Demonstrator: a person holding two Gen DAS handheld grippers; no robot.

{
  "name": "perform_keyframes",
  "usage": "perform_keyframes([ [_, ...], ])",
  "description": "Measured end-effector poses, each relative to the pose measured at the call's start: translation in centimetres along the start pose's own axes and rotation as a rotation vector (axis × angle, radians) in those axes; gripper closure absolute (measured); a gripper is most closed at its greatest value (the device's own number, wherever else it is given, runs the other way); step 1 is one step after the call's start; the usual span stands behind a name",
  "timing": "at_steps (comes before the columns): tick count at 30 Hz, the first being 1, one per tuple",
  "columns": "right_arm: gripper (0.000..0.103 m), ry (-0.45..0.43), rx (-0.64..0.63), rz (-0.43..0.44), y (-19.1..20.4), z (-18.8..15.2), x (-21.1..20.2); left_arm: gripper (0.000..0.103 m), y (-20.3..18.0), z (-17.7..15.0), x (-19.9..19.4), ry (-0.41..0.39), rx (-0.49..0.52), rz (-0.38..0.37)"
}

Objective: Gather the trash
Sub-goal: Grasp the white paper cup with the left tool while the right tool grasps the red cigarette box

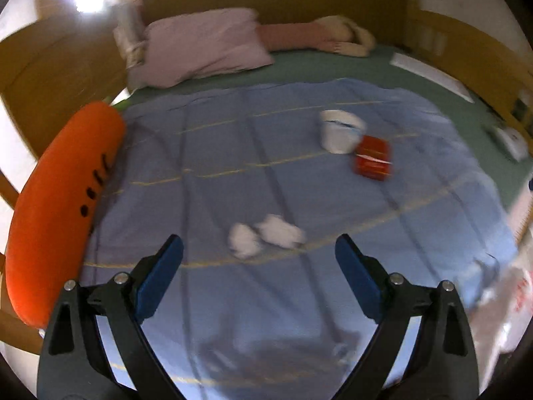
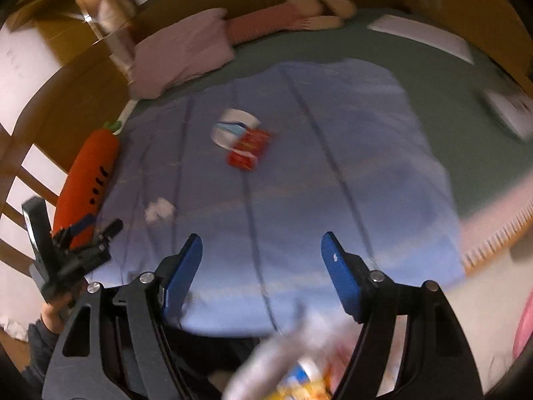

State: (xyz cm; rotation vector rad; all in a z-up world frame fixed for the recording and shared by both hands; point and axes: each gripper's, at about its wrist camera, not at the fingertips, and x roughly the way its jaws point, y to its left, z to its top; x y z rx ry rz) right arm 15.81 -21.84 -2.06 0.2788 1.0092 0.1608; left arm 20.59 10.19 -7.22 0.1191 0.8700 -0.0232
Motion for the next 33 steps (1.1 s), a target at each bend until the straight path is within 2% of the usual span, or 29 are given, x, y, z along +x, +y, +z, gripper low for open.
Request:
perform_keyframes([
  [2,0.030,0.015,0.012,0.071,1.4,2.4,3.0,0.011,2.4,-0.1,1.6,0.003,-0.040,0.004],
  [3,0.030,0.038,0.048,0.134,2.4,4.9,6.3,0.011,3.6,-0.5,2.3,-0.005,-0.066,0.002],
  [4,0.030,0.050,0.072,0.152,2.8,6.3,8.2,0.011,4.5,-1.1,2.9,-0.006,-0.086,0.005],
  [6,0.030,0.074,0.124,0.165,3.4,9.3,12.6,0.012,6.3,-1.8,4.7,0.090,-0.135,0.053],
  [7,0.030,0.089,0.154,0.152,3.6,11.1,15.4,0.012,7.0,-1.7,5.2,0.124,-0.174,0.032],
  [8,0.030,0.095,0.169,0.135,3.7,12.1,17.0,0.011,8.0,-1.5,5.1,0.118,-0.220,-0.020],
  [9,0.028,0.100,0.195,0.083,3.8,14.1,20.3,0.011,8.7,-1.3,4.7,0.109,-0.246,-0.037],
  [11,0.024,0.100,0.199,0.019,4.0,15.6,23.0,0.011,9.6,-0.8,3.9,0.076,-0.256,-0.025],
  [13,0.021,0.129,0.175,-0.112,4.5,17.0,27.1,0.011,10.3,-0.7,3.5,0.063,-0.263,-0.004],
  [15,0.020,0.167,0.144,-0.199,4.8,17.5,30.0,0.011,11.1,-0.6,3.6,0.072,-0.299,-0.007],
  [17,0.020,0.242,0.105,-0.302,5.0,17.1,33.2,0.011,12.2,-1.0,3.8,0.093,-0.354,-0.018],
  [19,0.024,0.241,0.103,-0.273,5.1,16.1,33.9,0.011,13.5,-1.2,4.0,0.105,-0.414,-0.010],
  [20,0.031,0.212,0.084,-0.268,5.7,15.5,33.6,0.011,14.1,-1.3,4.0,0.107,-0.447,0.006],
  [23,0.034,0.236,0.011,-0.166,8.2,13.9,33.0,0.011,15.8,-1.9,3.9,0.104,-0.534,0.036],
  [24,0.034,0.270,-0.030,-0.077,10.1,12.4,32.2,0.011,16.2,-2.1,3.9,0.102,-0.554,0.040],
  [27,0.034,0.328,-0.133,0.081,15.0,9.2,29.8,0.011,17.7,-2.6,3.5,0.082,-0.633,0.078],
  [31,0.031,0.388,-0.275,0.186,21.2,5.2,26.9,0.011,19.6,-3.4,2.7,0.049,-0.732,0.132],
  [33,0.027,0.468,-0.375,0.251,24.6,2.7,26.1,0.011,20.4,-3.8,2.7,0.052,-0.770,0.143],
])
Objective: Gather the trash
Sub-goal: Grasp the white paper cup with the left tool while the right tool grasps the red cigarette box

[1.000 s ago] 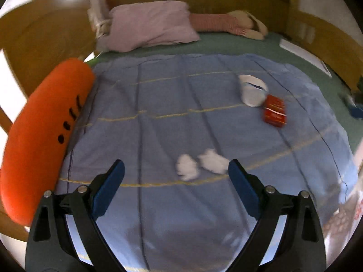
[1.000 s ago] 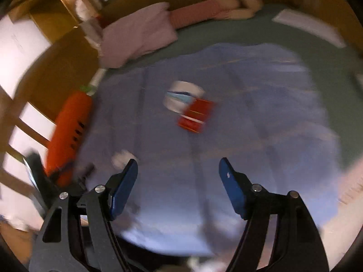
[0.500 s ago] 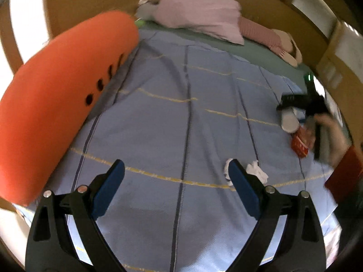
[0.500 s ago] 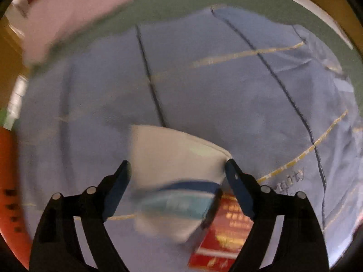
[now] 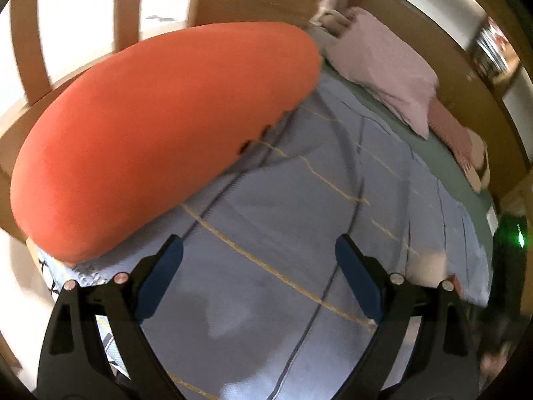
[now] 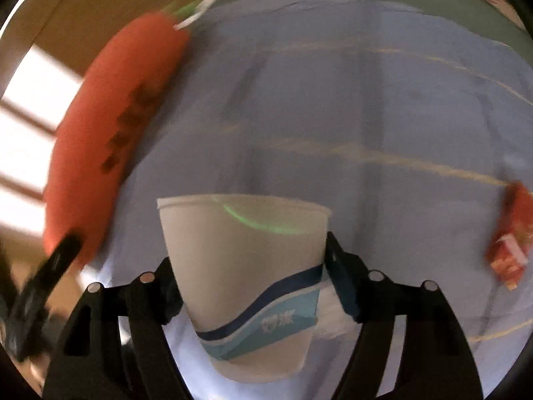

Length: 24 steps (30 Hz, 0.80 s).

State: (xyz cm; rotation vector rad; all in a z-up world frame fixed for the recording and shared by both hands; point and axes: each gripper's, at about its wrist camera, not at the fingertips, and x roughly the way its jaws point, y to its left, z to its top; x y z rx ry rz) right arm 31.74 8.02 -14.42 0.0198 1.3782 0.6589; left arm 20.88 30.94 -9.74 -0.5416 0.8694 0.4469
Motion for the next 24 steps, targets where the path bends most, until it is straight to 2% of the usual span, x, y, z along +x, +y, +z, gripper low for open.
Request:
perform_keyframes([
  [2,0.023,0.038,-0.088,0.006,2.2,-0.6,0.0,0.011,0.2,-0.1,0.4,0.022,-0.004,0.003],
  [5,0.017,-0.045,-0.103,-0.048,1.8,-0.7,-2.7,0.011,0.3,-0.4,1.0,0.061,0.018,0.004],
  [6,0.013,-0.126,-0.058,-0.135,-0.2,-0.5,-4.8,0.011,0.2,-0.6,1.2,0.076,0.023,-0.002],
  [8,0.010,-0.205,0.035,-0.259,-3.1,-0.8,-7.0,0.010,0.0,-0.9,1.5,0.101,0.023,-0.021],
  [9,0.009,-0.248,0.164,-0.397,-7.0,-1.1,-8.5,0.010,-0.2,-1.0,1.8,0.122,0.027,-0.035],
  [11,0.009,-0.258,0.309,-0.501,-11.4,-1.3,-9.4,0.009,-0.6,-1.3,2.3,0.148,0.035,-0.047],
  [13,0.009,-0.228,0.443,-0.566,-16.7,-2.3,-9.3,0.009,-1.0,-1.9,2.8,0.185,0.051,-0.071],
  [15,0.009,-0.180,0.498,-0.582,-19.9,-3.0,-8.4,0.008,-1.6,-2.2,3.4,0.212,0.061,-0.083],
  [17,0.010,-0.138,0.541,-0.522,-22.2,-4.2,-7.3,0.007,-2.2,-2.5,4.1,0.232,0.073,-0.094],
  [19,0.026,-0.136,0.579,-0.468,-23.4,-5.1,-6.9,0.007,-3.3,-3.1,4.8,0.262,0.110,-0.108],
  [20,0.029,-0.152,0.558,-0.503,-23.0,-5.3,-6.9,0.007,-4.0,-3.6,5.1,0.275,0.142,-0.107],
  [22,0.047,-0.148,0.499,-0.518,-22.0,-5.2,-7.0,0.007,-5.4,-4.3,5.6,0.288,0.212,-0.102],
  [24,0.047,-0.132,0.474,-0.468,-21.1,-5.4,-7.0,0.007,-6.9,-5.2,6.0,0.294,0.287,-0.101],
])
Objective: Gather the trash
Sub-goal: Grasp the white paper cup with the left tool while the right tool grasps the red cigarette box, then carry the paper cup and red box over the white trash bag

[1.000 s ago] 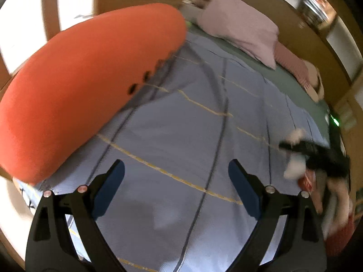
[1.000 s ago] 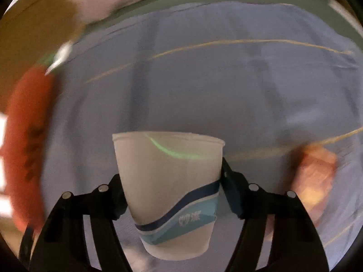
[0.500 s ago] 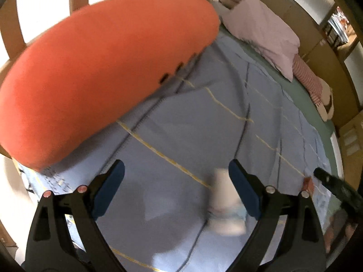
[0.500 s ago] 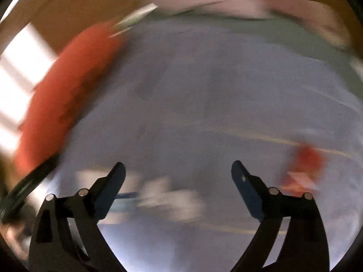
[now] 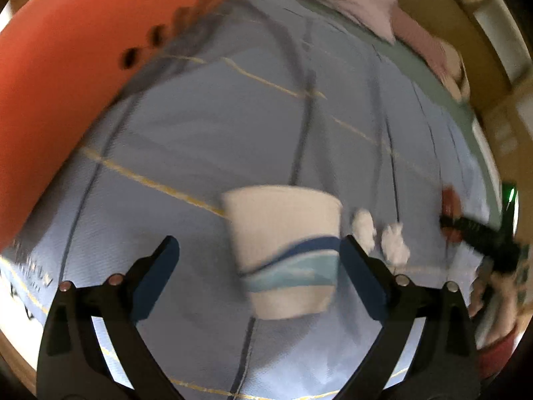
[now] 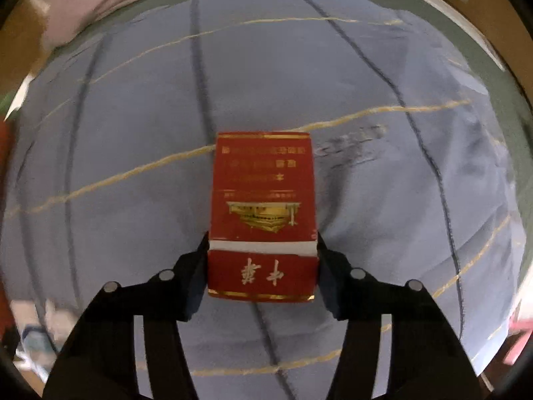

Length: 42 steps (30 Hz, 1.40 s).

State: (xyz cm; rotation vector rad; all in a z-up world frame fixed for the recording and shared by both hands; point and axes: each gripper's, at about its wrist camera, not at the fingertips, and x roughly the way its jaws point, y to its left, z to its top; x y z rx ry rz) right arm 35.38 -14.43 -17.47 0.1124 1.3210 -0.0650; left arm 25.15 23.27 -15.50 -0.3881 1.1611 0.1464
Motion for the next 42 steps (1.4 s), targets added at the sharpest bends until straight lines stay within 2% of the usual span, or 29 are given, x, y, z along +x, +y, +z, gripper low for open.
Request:
perform_keyframes([
  [5,0.047,0.070,-0.081,0.101,2.5,-2.5,-1.2,0.009,-2.9,-0.6,2.6,0.035,0.128,0.071],
  [7,0.047,0.092,-0.116,0.133,3.8,-3.9,-1.6,0.028,-3.3,-0.9,3.2,0.038,0.148,0.102],
  [8,0.047,0.102,-0.134,0.149,4.1,-4.6,-1.8,0.028,-3.3,-1.0,3.5,0.049,0.157,0.107],
  [9,0.047,0.109,-0.151,0.161,4.5,-5.1,-2.1,0.035,-3.3,-1.1,3.7,0.051,0.158,0.107],
  [15,0.047,0.099,-0.244,0.162,6.8,-8.3,-4.4,0.036,-3.2,-1.4,3.1,0.018,0.167,0.127],
  [19,0.047,0.075,-0.280,0.143,8.2,-10.3,-5.8,0.036,-3.2,-2.1,1.5,-0.053,0.183,0.129],
  [24,0.047,0.029,-0.298,0.137,8.0,-11.5,-7.3,0.036,-4.6,-2.8,-0.5,-0.136,0.246,0.120],
  [27,0.047,-0.003,-0.309,0.128,8.3,-11.0,-7.7,0.036,-5.3,-3.5,-2.2,-0.195,0.291,0.118],
  [31,0.047,-0.043,-0.302,0.163,6.6,-12.6,-10.1,0.036,-7.0,-4.7,-5.1,-0.247,0.332,0.066],
  [34,0.047,-0.085,-0.299,0.165,5.9,-14.2,-11.8,0.036,-8.3,-6.9,-8.0,-0.303,0.366,0.055],
  [38,0.047,-0.123,-0.254,0.181,3.8,-16.2,-14.4,0.036,-10.0,-10.8,-11.3,-0.320,0.385,-0.003],
  [42,0.047,-0.198,-0.215,0.183,1.2,-18.7,-18.0,0.036,-12.5,-13.9,-13.9,-0.342,0.433,-0.044],
])
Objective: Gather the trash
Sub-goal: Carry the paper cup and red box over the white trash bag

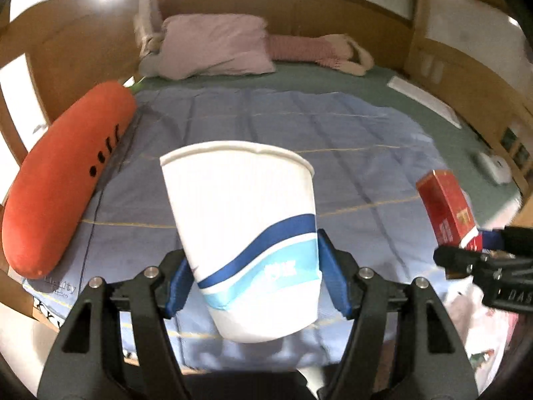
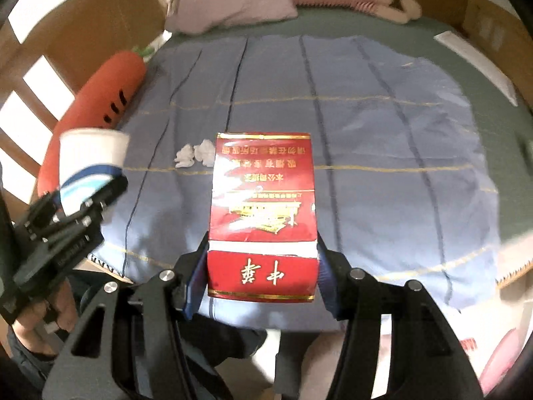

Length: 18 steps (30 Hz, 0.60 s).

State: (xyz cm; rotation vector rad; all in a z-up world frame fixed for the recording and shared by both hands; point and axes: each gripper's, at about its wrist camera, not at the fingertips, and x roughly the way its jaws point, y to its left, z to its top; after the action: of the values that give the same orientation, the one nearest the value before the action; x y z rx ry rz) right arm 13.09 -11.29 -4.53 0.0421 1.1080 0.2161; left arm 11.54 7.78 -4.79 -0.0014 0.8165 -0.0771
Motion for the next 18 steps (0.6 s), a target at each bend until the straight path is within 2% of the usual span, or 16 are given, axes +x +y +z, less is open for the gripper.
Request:
perform_keyframes([
  [6,0.047,-0.122,0.077,-0.028,-2.9,-4.7,-6.5,0.036,-5.4,-1.5,-5.0,-0.056,0.103,-0.041],
  [10,0.047,-0.198,0.155,-0.048,-6.0,-9.3,-10.5,0.036,-8.8,-3.0,-8.2,-0.085,0.170,-0.074],
  [18,0.047,-0.263,0.235,-0.119,-10.2,-16.2,-15.4,0.036,-15.4,-6.8,-13.6,-0.159,0.219,-0.176],
])
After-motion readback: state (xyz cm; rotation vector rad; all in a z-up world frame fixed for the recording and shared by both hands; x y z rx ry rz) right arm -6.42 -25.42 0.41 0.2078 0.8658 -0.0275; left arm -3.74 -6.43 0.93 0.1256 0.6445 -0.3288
